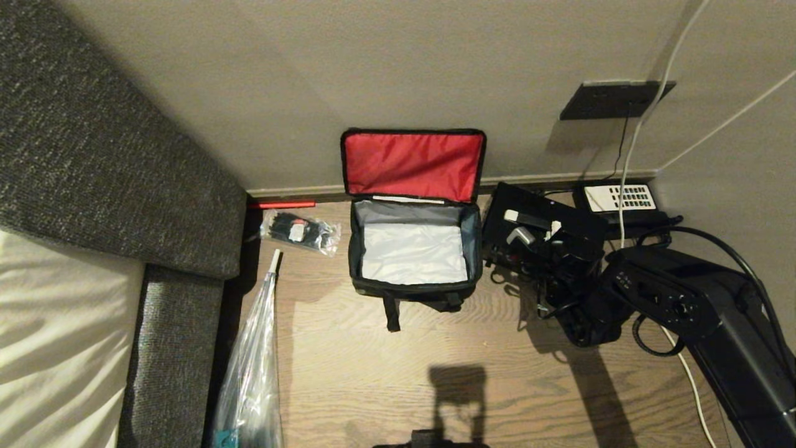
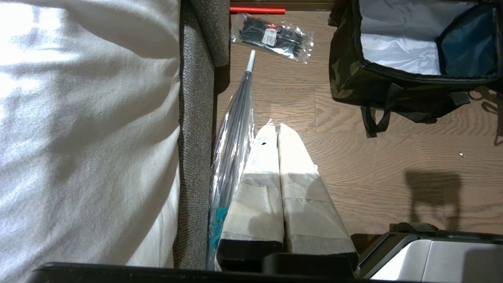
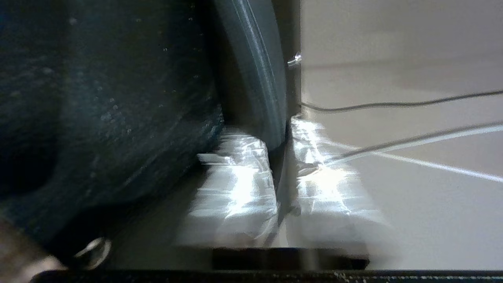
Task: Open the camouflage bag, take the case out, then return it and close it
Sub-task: Grip the handle again, then place the black box back
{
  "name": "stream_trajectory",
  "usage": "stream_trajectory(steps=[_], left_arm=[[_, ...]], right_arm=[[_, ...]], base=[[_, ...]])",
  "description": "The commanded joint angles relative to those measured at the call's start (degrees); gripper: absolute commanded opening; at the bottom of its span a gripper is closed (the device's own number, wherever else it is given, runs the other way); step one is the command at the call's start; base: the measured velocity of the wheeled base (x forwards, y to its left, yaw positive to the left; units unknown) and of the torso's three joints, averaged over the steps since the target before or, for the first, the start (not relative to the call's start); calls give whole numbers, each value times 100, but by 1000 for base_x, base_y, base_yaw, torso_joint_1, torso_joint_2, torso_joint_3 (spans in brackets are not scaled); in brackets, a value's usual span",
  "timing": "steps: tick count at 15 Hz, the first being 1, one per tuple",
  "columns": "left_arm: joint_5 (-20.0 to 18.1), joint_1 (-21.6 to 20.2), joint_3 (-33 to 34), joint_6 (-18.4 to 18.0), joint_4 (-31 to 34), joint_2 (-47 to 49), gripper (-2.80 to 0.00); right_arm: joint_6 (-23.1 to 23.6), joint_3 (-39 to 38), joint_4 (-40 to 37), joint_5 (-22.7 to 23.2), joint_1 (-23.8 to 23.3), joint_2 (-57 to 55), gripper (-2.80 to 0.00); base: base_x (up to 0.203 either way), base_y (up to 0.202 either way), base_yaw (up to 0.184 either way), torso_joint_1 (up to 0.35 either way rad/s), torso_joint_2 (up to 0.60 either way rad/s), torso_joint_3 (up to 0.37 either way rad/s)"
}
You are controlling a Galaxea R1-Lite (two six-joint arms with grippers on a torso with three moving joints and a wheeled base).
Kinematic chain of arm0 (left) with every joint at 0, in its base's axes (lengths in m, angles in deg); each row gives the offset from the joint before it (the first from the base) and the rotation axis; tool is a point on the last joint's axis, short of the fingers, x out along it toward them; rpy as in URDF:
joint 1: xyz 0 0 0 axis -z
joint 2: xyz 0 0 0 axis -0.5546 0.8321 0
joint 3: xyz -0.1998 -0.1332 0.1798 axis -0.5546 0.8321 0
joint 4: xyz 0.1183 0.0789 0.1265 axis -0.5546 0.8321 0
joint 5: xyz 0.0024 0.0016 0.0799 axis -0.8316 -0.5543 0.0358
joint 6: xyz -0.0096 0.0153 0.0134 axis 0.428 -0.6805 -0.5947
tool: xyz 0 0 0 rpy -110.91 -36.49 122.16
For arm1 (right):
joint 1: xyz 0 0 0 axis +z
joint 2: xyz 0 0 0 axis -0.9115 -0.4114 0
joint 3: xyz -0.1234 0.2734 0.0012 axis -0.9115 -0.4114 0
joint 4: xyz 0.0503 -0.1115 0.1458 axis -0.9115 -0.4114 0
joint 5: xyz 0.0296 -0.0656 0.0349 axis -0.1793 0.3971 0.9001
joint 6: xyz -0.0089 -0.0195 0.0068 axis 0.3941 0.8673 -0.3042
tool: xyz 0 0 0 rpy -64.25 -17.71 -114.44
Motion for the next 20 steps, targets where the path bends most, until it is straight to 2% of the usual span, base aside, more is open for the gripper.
stream_trajectory(steps=[1,13,20], left_arm=[[3,-2,9,3,8,-11,-280],[3,-2,9,3,-1,-2,-280],[3,-2,9,3,-1,-2,-280]], right_arm=[[29,-2,65,-26,0,0,-280],[88,-306,65,16,70,333,-280],[918,-291,65,277,70,976,-280]], base=[[0,0,0,0,0,0],[0,0,0,0,0,0],[0,0,0,0,0,0]])
